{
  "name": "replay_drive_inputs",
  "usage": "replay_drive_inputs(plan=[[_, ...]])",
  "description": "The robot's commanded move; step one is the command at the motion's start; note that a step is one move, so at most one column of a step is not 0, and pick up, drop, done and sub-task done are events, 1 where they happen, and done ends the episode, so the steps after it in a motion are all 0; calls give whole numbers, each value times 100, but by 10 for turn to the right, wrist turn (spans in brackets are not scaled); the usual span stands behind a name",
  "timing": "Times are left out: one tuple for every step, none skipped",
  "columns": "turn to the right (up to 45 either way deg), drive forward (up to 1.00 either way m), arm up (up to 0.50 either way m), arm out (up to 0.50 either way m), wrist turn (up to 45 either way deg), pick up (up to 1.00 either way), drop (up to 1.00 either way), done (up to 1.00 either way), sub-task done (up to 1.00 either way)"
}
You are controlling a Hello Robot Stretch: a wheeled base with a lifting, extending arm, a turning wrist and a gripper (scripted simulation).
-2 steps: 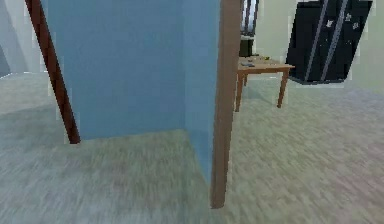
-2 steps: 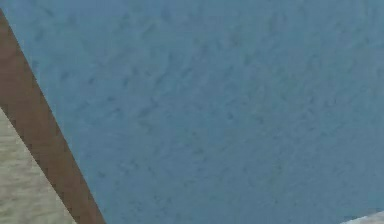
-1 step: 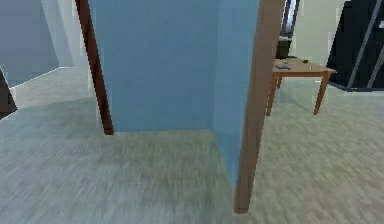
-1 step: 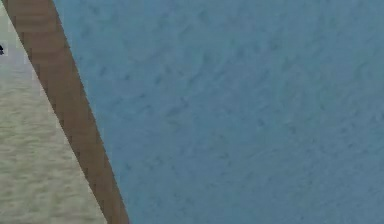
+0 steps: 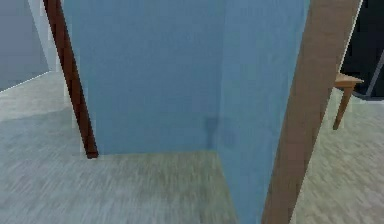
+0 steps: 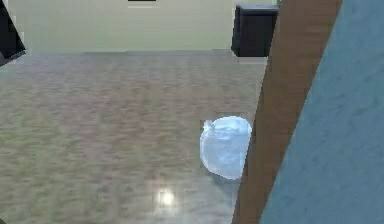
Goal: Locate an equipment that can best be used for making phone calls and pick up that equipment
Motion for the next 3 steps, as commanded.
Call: replay_drive_inputs(plan=[[450, 0, 0, 0, 0, 0, 0, 0, 0], [330, 0, 0, 0, 0, 0, 0, 0, 0], [0, 100, 0, 0, 0, 0, 0, 0, 0]])
